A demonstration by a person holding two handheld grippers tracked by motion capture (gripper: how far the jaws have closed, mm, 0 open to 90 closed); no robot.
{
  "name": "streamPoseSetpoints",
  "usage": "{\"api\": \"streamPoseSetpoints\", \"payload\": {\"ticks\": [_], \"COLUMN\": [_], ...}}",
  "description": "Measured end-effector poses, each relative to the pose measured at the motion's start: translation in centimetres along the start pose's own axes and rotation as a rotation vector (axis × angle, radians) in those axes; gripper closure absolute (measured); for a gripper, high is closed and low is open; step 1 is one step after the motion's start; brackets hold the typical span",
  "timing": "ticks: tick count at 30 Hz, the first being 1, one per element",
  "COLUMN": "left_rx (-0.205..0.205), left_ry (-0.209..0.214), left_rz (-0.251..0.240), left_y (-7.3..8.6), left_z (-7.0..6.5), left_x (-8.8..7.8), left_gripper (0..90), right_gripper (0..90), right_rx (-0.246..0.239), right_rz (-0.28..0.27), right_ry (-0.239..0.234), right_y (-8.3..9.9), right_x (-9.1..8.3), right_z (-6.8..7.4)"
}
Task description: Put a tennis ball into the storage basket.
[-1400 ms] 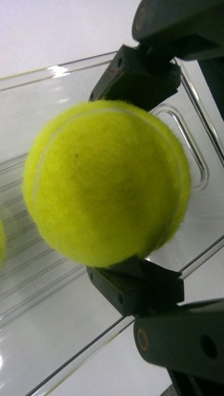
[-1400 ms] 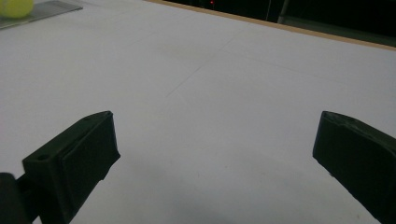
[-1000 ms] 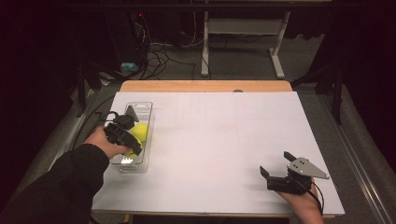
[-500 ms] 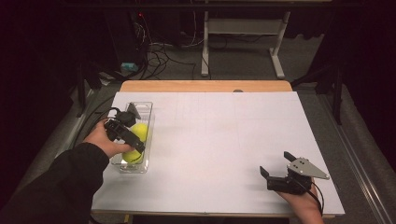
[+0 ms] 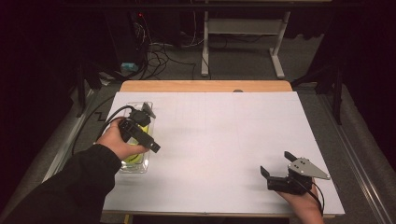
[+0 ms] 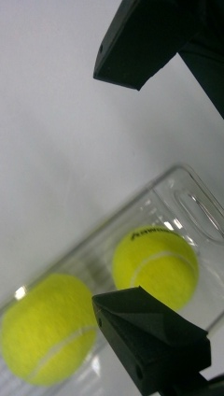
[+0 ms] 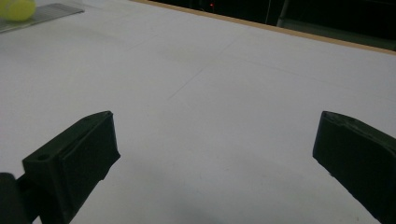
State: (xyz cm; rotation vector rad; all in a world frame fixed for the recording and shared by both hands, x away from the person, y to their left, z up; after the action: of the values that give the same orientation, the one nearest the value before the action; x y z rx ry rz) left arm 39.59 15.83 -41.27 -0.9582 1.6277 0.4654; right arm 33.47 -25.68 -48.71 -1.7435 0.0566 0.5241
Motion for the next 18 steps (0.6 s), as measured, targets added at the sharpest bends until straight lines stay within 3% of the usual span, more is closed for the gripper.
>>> {"api": "streamPoseSetpoints", "payload": {"ticks": [9, 16, 18], "left_rx": [0.113, 0.190, 0.204], "left_ry": [0.016, 0.012, 0.029], "left_rz": [-0.009, -0.087, -0.112], "left_y": [-1.9, -2.6, -2.5], "left_z": [-3.8, -6.2, -6.6], "left_x": [2.6, 5.6, 6.5], "left_gripper": [0.0, 0.0, 0.0], "right_gripper": [0.0, 0.0, 0.0], "right_rx": [0.005, 0.008, 0.008], "right_rz": [-0.006, -0.013, -0.015], "right_ry": [0.001, -0.004, -0.005], "right_y": [-0.1, -0.3, -0.3], "right_x": [-0.1, -0.2, -0.3], "right_z": [-0.1, -0.1, 0.0]}}
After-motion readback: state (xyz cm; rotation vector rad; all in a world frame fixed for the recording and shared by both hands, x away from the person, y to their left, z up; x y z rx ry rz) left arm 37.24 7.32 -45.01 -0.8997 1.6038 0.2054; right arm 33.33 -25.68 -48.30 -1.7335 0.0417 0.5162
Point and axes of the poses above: each handheld gripper's, and its own axes: x roughly forward along the jaws, y roughly out of its underside, z roughly to its left, the point moved 7 cm from there along x, roughly forward along the jaws, and after that the axes turned 11 degrees about y, right-handed, at the moved point
